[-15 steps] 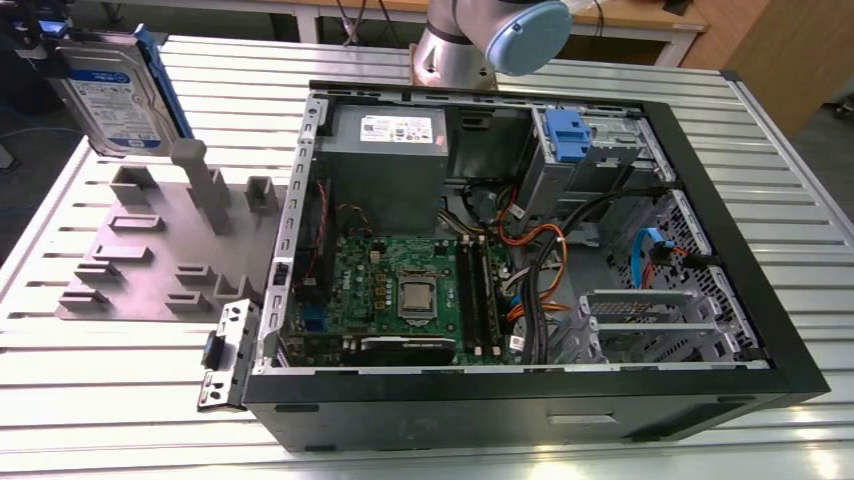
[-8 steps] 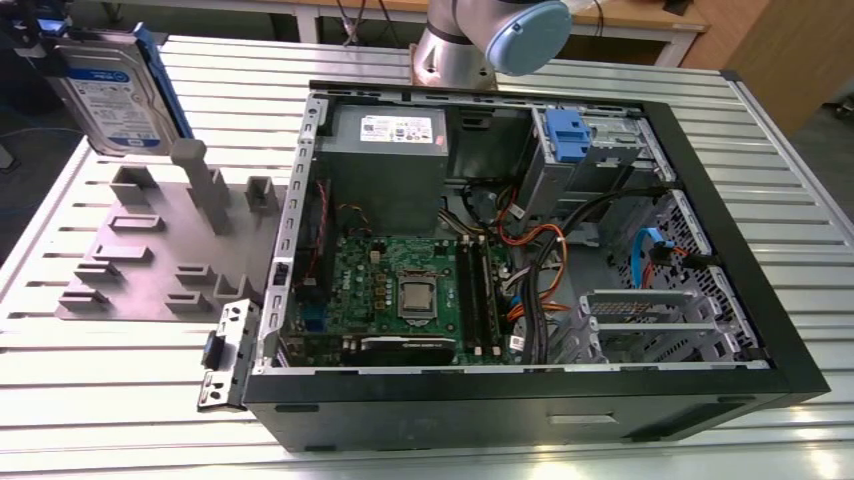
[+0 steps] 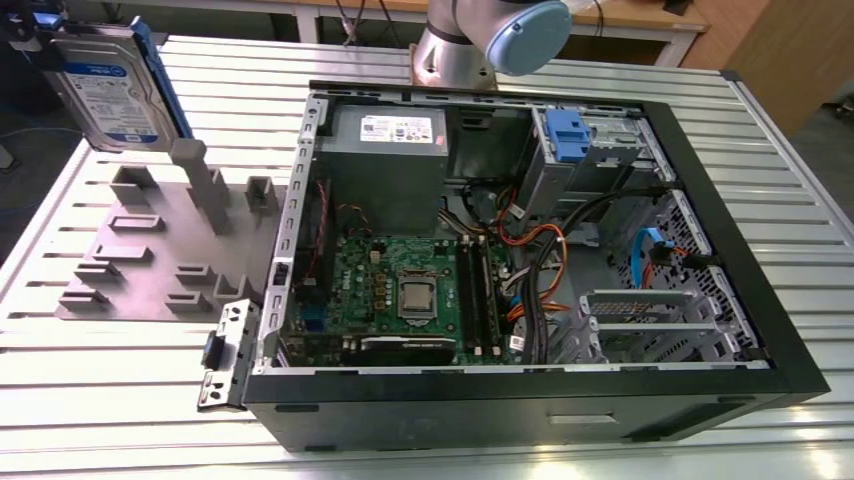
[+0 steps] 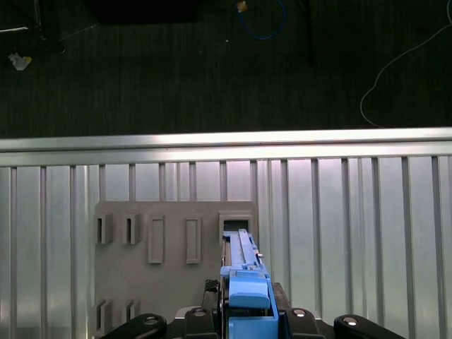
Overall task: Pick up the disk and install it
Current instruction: 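Pick up the disk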
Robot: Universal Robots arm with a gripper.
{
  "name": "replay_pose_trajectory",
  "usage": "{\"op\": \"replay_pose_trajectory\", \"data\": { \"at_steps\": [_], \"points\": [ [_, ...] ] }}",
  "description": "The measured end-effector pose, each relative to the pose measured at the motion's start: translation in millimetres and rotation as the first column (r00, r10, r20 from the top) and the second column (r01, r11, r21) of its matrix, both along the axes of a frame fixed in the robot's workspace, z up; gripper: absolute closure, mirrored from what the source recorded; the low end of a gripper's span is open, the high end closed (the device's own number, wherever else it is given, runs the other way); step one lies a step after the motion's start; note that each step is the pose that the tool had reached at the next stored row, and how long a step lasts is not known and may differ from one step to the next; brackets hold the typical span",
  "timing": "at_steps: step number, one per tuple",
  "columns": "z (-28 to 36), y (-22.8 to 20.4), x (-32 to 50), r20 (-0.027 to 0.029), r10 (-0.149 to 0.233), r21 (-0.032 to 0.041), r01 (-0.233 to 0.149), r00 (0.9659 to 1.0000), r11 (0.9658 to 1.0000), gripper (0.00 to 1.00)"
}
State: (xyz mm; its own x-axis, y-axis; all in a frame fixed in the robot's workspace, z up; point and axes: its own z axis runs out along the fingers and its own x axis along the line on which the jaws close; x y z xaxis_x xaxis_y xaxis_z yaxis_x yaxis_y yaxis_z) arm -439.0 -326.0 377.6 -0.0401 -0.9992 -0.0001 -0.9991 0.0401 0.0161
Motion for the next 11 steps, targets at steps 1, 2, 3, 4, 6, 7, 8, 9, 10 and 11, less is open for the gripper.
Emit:
{"op": "replay_pose_trajectory", "data": {
  "at_steps": [1, 2, 3, 4, 6, 7, 8, 9, 10, 11],
  "points": [
    [0.0, 0.0, 0.0, 0.0, 0.0, -0.0001, 0.0, 1.0, 1.0, 0.63],
    [0.0, 0.0, 0.0, 0.0, 0.0, -0.0001, 0.0, 1.0, 1.0, 0.63],
    [0.1, 0.0, 0.0, 0.0001, 0.0, -0.0001, 0.0, 1.0, 1.0, 0.63],
    [0.5, 0.0, 0.0, 0.0, 0.0, -0.0002, 0.0, 1.0, 1.0, 0.63],
    [1.3, 0.0, 0.0, 0.0, 0.0, -0.0002, 0.0, 1.0, 1.0, 0.63],
    [1.8, 0.0, 0.0, -0.0001, 0.0, -0.0002, 0.0, 1.0, 1.0, 0.63],
    [2.2, 0.0, 0.0, 0.0001, 0.0, -0.0001, 0.0, 1.0, 1.0, 0.63],
    [2.5, 0.0, 0.0, 0.0, 0.0, -0.0001, 0.0, 1.0, 1.0, 0.63],
    [2.9, 0.0, 0.0, 0.0, 0.0, -0.0002, 0.0, 1.0, 1.0, 0.63],
    [3.2, 0.0, 0.0, 0.0, 0.0, -0.0002, 0.0, 1.0, 1.0, 0.63]
  ]
}}
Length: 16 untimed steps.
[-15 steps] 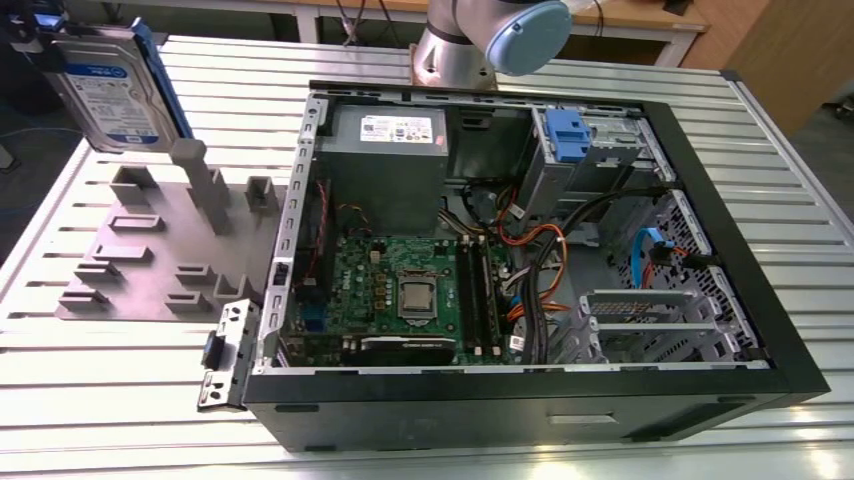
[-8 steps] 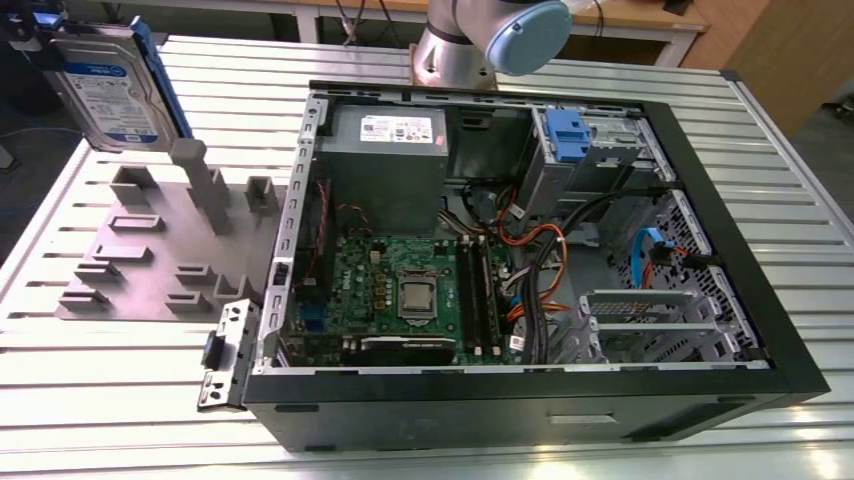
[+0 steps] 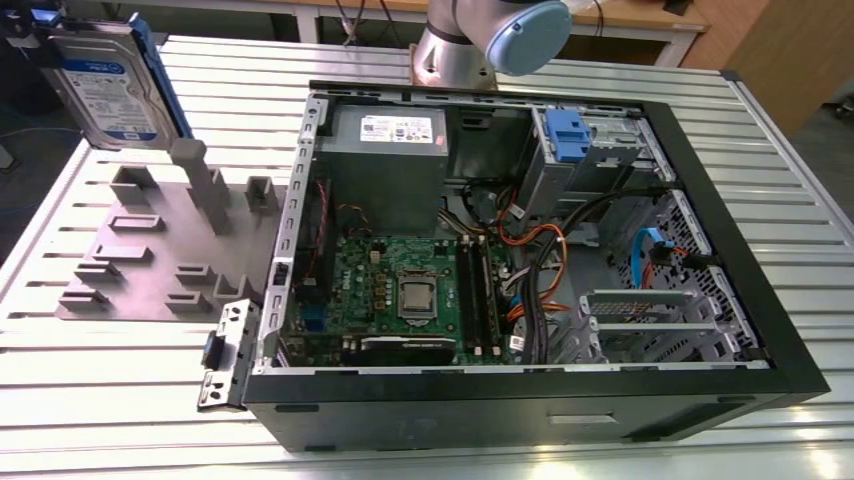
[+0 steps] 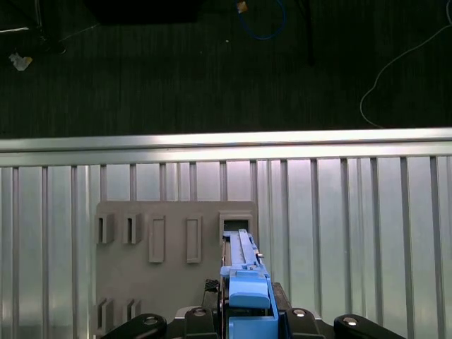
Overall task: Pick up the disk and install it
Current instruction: 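Pick up the disk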
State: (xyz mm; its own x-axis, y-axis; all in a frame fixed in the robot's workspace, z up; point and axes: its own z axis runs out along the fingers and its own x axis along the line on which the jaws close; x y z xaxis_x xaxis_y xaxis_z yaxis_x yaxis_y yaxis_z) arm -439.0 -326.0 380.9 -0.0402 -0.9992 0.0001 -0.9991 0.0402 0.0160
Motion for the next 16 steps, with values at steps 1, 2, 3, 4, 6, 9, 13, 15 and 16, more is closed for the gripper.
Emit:
{"op": "replay_pose_trajectory", "data": {
  "at_steps": [1, 2, 3, 4, 6, 9, 13, 15, 16],
  "points": [
    [0.4, 0.0, 0.0, 0.0, 0.0, 0.0, 0.0, 1.0, 1.0, 0.63],
    [0.9, 0.0, 0.0, 0.0, 0.0, 0.0001, 0.0, 1.0, 1.0, 0.63],
    [1.2, 0.0, 0.0, 0.0, 0.0, 0.0, 0.0, 1.0, 1.0, 0.63],
    [1.6, 0.0, 0.0, 0.0, 0.0, 0.0, 0.0, 1.0, 1.0, 0.63],
    [1.9, 0.0, 0.0, 0.0002, 0.0, 0.0001, 0.0, 1.0, 1.0, 0.63],
    [2.3, 0.0, 0.0, 0.0001, 0.0, 0.0001, 0.0, 1.0, 1.0, 0.63],
    [3.1, 0.0, 0.0, -0.0003, 0.0, -0.0001, 0.0, 1.0, 1.0, 0.63],
    [3.9, 0.0, 0.0, 0.0, 0.0, 0.0001, 0.0, 1.0, 1.0, 0.63],
    [4.3, 0.0, 0.0, 0.0, 0.0, 0.0001, 0.0, 1.0, 1.0, 0.63]
  ]
}}
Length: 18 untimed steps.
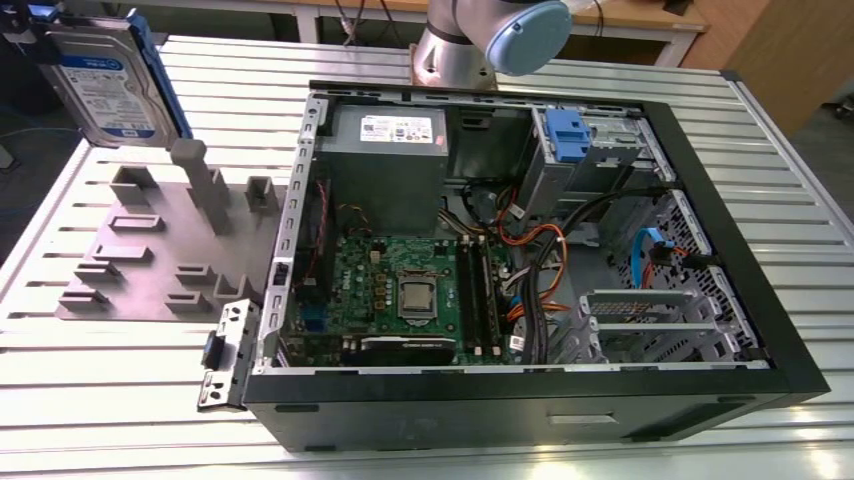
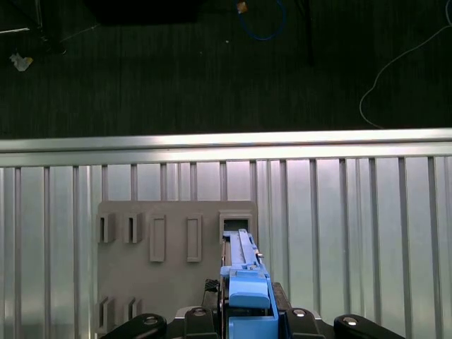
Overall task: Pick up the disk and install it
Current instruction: 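Pick up the disk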
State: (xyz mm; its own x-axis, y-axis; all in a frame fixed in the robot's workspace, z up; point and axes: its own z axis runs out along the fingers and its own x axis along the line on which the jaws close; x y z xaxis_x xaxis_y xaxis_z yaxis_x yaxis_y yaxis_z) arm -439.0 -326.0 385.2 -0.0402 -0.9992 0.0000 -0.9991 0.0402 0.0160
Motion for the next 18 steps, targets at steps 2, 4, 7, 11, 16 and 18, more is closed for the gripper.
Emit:
{"op": "replay_pose_trajectory", "data": {
  "at_steps": [2, 4, 7, 11, 16, 18],
  "points": [
    [0.5, 0.0, 0.0, 0.0, 0.0, 0.0001, 0.0, 1.0, 1.0, 0.63],
    [0.7, 0.0, 0.0, 0.0, 0.0, 0.0, 0.0, 1.0, 1.0, 0.63],
    [1.1, 0.0, 0.0, -0.0001, 0.0, 0.0, 0.0, 1.0, 1.0, 0.63],
    [2.3, 0.0, 0.0, 0.0, 0.0, 0.0, 0.0, 1.0, 1.0, 0.63],
    [4.2, 0.0, 0.0, 0.0, 0.0, 0.0, 0.0, 1.0, 1.0, 0.63],
    [4.9, 0.0, 0.0, -0.0001, 0.0, 0.0, 0.0, 1.0, 1.0, 0.63]
  ]
}}
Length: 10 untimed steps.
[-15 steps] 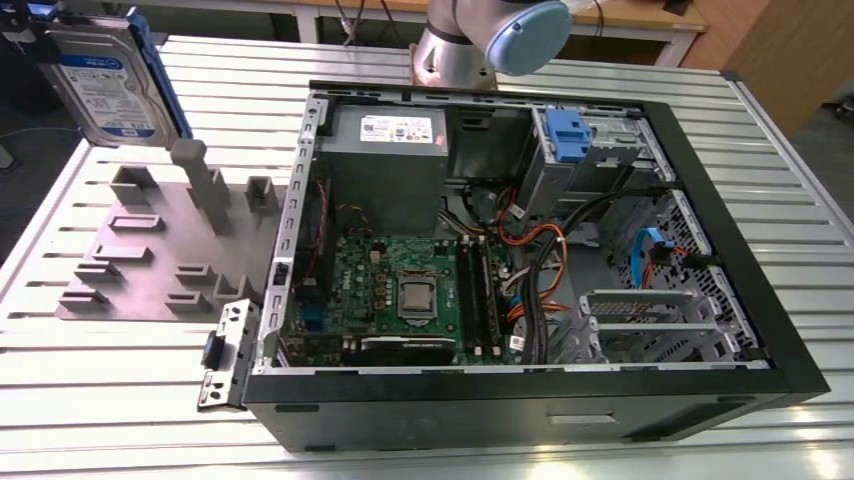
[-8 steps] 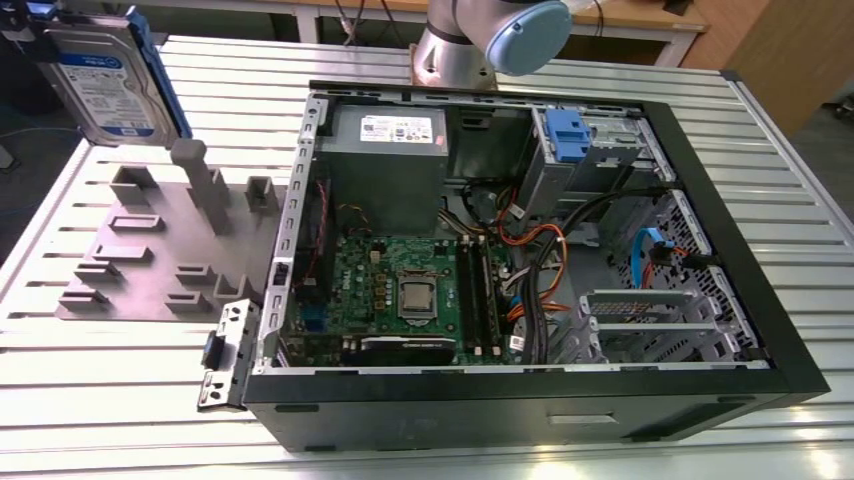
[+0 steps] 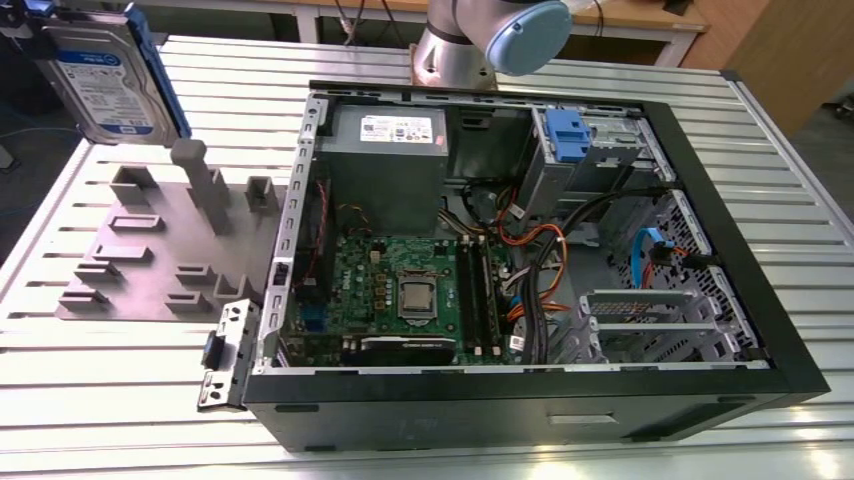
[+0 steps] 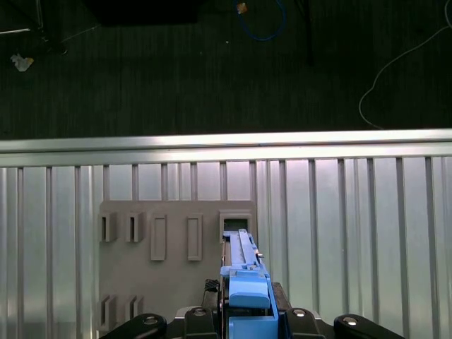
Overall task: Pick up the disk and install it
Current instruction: 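Pick up the disk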
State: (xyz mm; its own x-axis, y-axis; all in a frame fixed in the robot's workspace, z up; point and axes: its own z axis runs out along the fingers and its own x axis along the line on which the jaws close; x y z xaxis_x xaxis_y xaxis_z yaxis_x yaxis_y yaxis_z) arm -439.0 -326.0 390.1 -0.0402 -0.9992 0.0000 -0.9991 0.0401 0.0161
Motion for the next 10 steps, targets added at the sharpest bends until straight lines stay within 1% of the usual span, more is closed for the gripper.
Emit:
{"op": "replay_pose_trajectory", "data": {
  "at_steps": [10],
  "points": [
    [3.0, 0.0, 0.0, 0.0, 0.0, 0.0, 0.0, 1.0, 1.0, 0.63]
  ]
}}
